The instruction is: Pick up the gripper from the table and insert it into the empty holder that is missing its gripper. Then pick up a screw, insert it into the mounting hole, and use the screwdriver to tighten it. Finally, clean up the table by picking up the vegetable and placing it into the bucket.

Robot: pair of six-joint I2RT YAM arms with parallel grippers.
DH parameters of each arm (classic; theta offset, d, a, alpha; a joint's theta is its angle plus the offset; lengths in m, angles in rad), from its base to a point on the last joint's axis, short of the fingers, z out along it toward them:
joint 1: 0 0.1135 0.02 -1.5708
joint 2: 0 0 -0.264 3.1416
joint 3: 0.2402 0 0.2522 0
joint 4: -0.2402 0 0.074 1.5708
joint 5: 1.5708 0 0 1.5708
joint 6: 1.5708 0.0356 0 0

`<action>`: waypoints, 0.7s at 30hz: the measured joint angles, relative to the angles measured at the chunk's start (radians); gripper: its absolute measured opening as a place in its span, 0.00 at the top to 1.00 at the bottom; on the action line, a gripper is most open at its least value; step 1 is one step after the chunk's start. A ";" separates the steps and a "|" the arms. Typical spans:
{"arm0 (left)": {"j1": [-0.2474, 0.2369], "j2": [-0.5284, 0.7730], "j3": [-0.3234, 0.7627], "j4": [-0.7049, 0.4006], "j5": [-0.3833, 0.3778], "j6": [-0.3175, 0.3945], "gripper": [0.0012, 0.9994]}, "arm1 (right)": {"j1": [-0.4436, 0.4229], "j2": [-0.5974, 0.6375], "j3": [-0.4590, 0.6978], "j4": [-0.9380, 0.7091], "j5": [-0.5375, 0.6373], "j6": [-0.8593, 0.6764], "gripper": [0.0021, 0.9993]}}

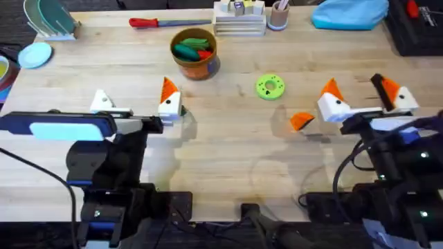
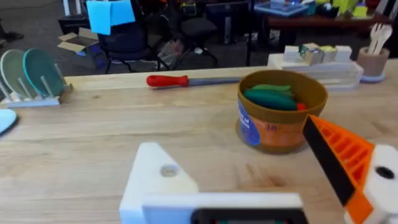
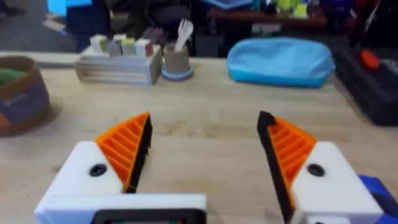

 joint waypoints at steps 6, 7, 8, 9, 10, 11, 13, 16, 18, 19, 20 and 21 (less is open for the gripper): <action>0.000 0.058 0.182 -0.136 -0.021 0.069 0.01 | 0.000 0.004 0.056 -0.109 -0.007 0.000 0.01; 0.000 0.088 0.237 -0.159 -0.030 0.075 0.01 | 0.000 0.014 0.089 -0.152 -0.008 0.000 0.01; 0.000 0.116 0.286 -0.185 -0.040 0.080 0.01 | 0.000 0.026 0.123 -0.188 -0.008 0.000 0.01; 0.000 0.148 0.336 -0.220 -0.050 0.083 0.01 | 0.000 0.044 0.174 -0.233 -0.007 0.000 0.01; 0.000 0.189 0.391 -0.257 -0.058 0.086 0.01 | 0.000 0.063 0.224 -0.267 -0.008 0.000 0.01; 0.000 0.227 0.441 -0.303 -0.065 0.087 0.01 | 0.000 0.085 0.280 -0.306 -0.008 0.000 0.01; 0.000 0.324 0.558 -0.426 -0.079 0.090 0.01 | 0.000 0.138 0.394 -0.393 -0.008 0.000 0.01; 0.000 0.480 0.725 -0.616 -0.087 0.101 0.01 | 0.000 0.243 0.563 -0.542 -0.008 0.000 0.01; 0.000 0.579 0.820 -0.734 -0.091 0.120 0.01 | 0.000 0.322 0.665 -0.636 -0.008 0.000 0.01; 0.000 0.617 0.855 -0.775 -0.094 0.129 0.01 | 0.000 0.354 0.702 -0.668 -0.008 0.000 0.01; 0.000 0.660 0.891 -0.813 -0.095 0.139 0.01 | 0.000 0.393 0.745 -0.703 -0.008 0.000 0.01; 0.000 0.695 0.918 -0.834 -0.097 0.146 0.01 | 0.000 0.425 0.777 -0.725 -0.010 0.000 0.01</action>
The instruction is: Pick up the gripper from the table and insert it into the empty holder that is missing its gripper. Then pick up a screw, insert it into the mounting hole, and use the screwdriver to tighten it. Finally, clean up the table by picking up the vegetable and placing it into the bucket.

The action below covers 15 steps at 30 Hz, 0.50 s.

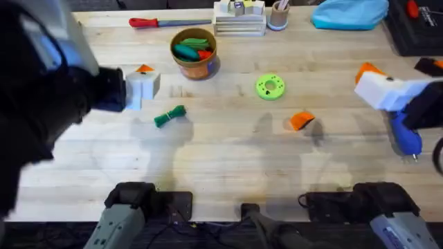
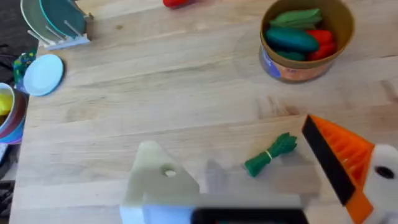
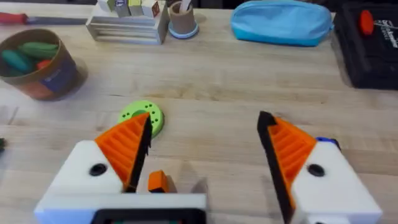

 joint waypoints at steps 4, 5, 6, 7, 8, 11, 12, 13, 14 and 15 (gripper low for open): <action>0.000 0.105 0.053 -0.017 -0.004 0.018 0.01 | 0.000 0.087 0.060 -0.019 -0.001 0.000 0.01; 0.000 0.123 0.055 -0.026 -0.004 0.021 0.01 | 0.000 0.097 0.060 -0.021 -0.001 0.000 0.01; 0.000 0.140 0.055 -0.039 -0.004 0.023 0.01 | 0.000 0.106 0.060 -0.026 -0.001 0.000 0.01; 0.000 0.157 0.055 -0.050 -0.004 0.025 0.01 | 0.000 0.113 0.060 -0.031 -0.001 0.000 0.01; 0.000 0.173 0.055 -0.058 -0.004 0.025 0.01 | 0.000 0.118 0.060 -0.033 -0.001 0.000 0.01; 0.000 0.219 0.055 -0.104 -0.004 0.038 0.01 | 0.000 0.118 0.060 -0.033 -0.001 0.000 0.01; 0.000 0.235 0.055 -0.125 -0.004 0.051 0.01 | 0.000 0.118 0.060 -0.033 -0.001 0.000 0.01; 0.000 0.254 0.055 -0.149 -0.005 0.070 0.00 | 0.000 0.119 0.060 -0.033 -0.001 0.000 0.01; 0.000 0.278 0.054 -0.177 -0.005 0.092 0.00 | 0.000 0.119 0.060 -0.033 -0.001 0.000 0.01; 0.000 0.302 0.050 -0.191 -0.005 0.111 0.00 | 0.000 0.118 0.060 -0.033 -0.001 0.000 0.01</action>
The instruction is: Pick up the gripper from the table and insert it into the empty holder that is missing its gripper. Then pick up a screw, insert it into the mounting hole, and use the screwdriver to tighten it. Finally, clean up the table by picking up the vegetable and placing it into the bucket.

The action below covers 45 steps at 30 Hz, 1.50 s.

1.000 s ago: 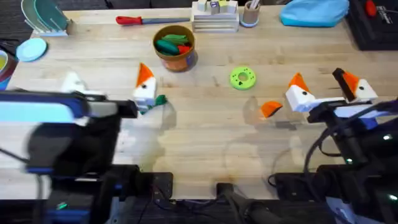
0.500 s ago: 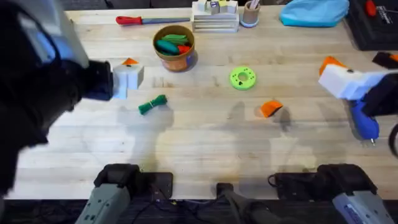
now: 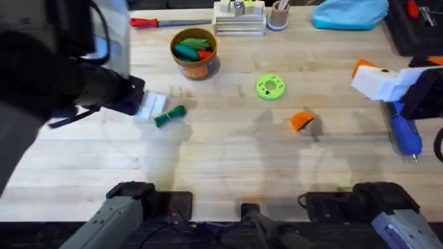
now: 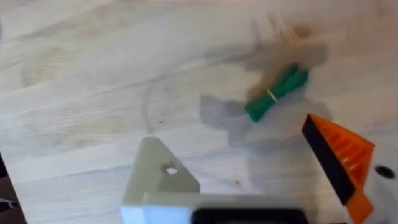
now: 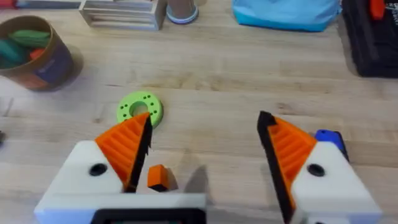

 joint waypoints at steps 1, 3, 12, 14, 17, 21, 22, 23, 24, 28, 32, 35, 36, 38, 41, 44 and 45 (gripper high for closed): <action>-0.004 0.026 -0.008 0.001 -0.001 0.016 0.00 | 0.000 0.000 0.000 0.000 0.000 0.000 0.01; -0.022 0.067 -0.029 0.030 -0.002 0.035 0.00 | 0.000 0.000 0.000 0.000 0.000 0.000 0.01; -0.189 0.145 -0.132 0.074 -0.002 0.071 0.54 | 0.000 0.000 0.000 0.000 0.000 0.000 0.01; -0.216 0.145 -0.139 0.071 -0.002 0.072 0.86 | 0.000 0.000 0.000 0.000 0.000 0.000 0.01; -0.256 0.131 -0.140 0.074 -0.002 0.079 1.00 | 0.000 0.000 0.000 0.000 0.000 0.000 0.01; -0.297 0.068 -0.140 0.074 -0.002 0.078 1.00 | 0.000 0.000 0.000 0.000 0.000 0.000 0.01; -0.306 0.050 -0.139 0.074 -0.002 0.077 0.95 | 0.000 0.000 0.000 0.000 0.000 0.000 0.01; -0.315 0.035 -0.136 0.073 -0.001 0.070 0.81 | 0.000 0.000 0.000 0.000 0.000 0.000 0.01; -0.327 0.015 -0.129 0.073 0.004 0.058 0.63 | 0.000 0.000 0.000 0.000 0.000 0.000 0.01; -0.358 -0.043 -0.095 0.154 0.067 -0.027 0.04 | 0.000 0.000 0.000 0.000 0.000 0.000 0.01; -0.378 -0.088 -0.084 0.348 0.166 -0.112 0.01 | 0.000 0.000 0.000 -0.003 0.000 0.000 0.01; -0.384 -0.101 -0.082 0.506 0.244 -0.166 0.01 | 0.000 0.000 0.000 -0.003 0.000 0.000 0.01; -0.384 -0.101 -0.081 0.551 0.266 -0.178 0.01 | 0.000 0.000 0.000 -0.003 0.000 0.000 0.01; -0.384 -0.097 -0.081 0.636 0.300 -0.196 0.01 | 0.000 0.000 0.000 -0.003 0.000 0.000 0.01; -0.384 -0.090 -0.079 0.710 0.331 -0.210 0.01 | 0.000 0.000 0.000 -0.003 0.000 0.000 0.01; -0.384 -0.081 -0.078 0.716 0.346 -0.219 0.01 | 0.000 0.000 0.000 -0.003 0.000 0.000 0.01; -0.384 -0.078 -0.078 0.708 0.350 -0.223 0.01 | 0.000 0.000 0.000 -0.003 0.000 0.000 0.01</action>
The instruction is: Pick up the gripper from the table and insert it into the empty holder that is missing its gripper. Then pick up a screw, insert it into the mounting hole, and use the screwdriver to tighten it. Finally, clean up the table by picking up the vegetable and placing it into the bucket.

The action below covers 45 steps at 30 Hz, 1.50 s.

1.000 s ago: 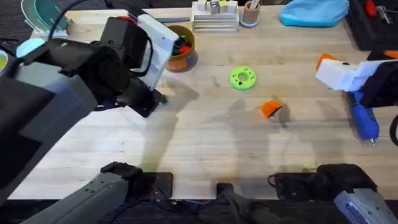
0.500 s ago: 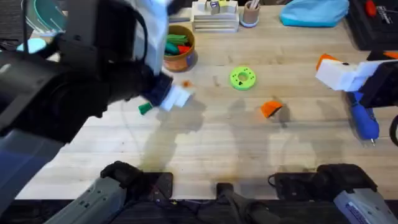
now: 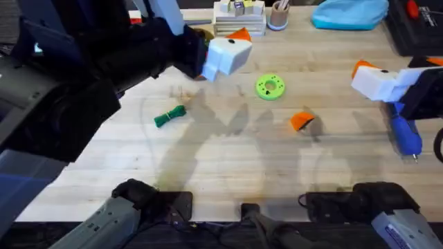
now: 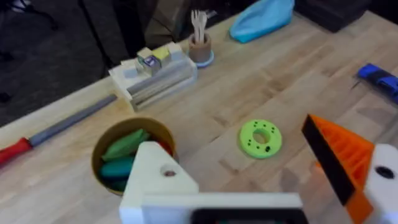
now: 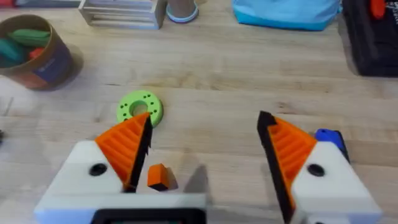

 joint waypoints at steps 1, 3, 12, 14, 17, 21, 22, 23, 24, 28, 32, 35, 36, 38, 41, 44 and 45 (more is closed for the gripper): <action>0.000 0.002 0.000 -0.017 0.007 -0.006 0.01 | 0.000 0.000 0.000 0.000 0.000 0.000 0.01; 0.000 0.003 0.000 -0.058 0.023 -0.019 0.01 | 0.000 0.000 0.000 0.000 0.000 0.000 0.01; 0.000 0.006 0.000 0.008 0.041 -0.044 0.01 | 0.000 0.000 0.000 0.000 0.000 0.000 0.01; 0.000 0.006 0.000 0.035 0.037 -0.044 0.01 | 0.000 0.000 0.000 0.000 0.000 0.000 0.01; 0.000 0.006 0.000 0.065 0.035 -0.043 0.01 | 0.000 0.000 0.000 0.000 0.000 0.000 0.01; 0.000 -0.002 -0.014 0.115 0.035 -0.043 0.01 | 0.000 0.000 0.000 0.000 0.000 0.000 0.01; 0.000 -0.014 -0.030 0.130 0.036 -0.043 0.01 | 0.000 0.000 0.000 0.000 0.000 0.000 0.01; 0.000 -0.031 -0.050 0.142 0.038 -0.043 0.01 | 0.000 0.000 0.000 0.000 0.000 0.000 0.01; 0.000 -0.052 -0.073 0.159 0.040 -0.043 0.01 | 0.000 0.000 0.000 0.000 0.000 0.000 0.01; -0.008 -0.194 -0.220 0.261 0.044 -0.042 0.01 | 0.000 0.000 0.000 0.000 0.000 0.000 0.01; -0.026 -0.363 -0.387 0.369 0.046 -0.043 0.01 | 0.000 0.000 0.000 0.000 0.000 0.000 0.01; -0.037 -0.472 -0.498 0.429 0.046 -0.042 0.01 | 0.000 0.000 0.000 0.000 0.000 0.000 0.01; -0.039 -0.504 -0.531 0.442 0.046 -0.042 0.01 | 0.000 0.000 0.000 0.000 0.000 0.000 0.01; -0.046 -0.566 -0.595 0.454 0.046 -0.043 0.01 | 0.000 0.000 0.000 0.000 0.000 0.000 0.01; -0.058 -0.628 -0.663 0.463 0.046 -0.043 0.01 | 0.000 0.000 0.000 0.000 0.000 0.000 0.01; -0.072 -0.679 -0.729 0.498 0.046 -0.043 0.01 | 0.000 0.000 0.000 0.000 0.000 0.000 0.01; -0.076 -0.696 -0.750 0.514 0.046 -0.043 0.01 | 0.000 0.000 0.000 0.000 0.000 0.000 0.01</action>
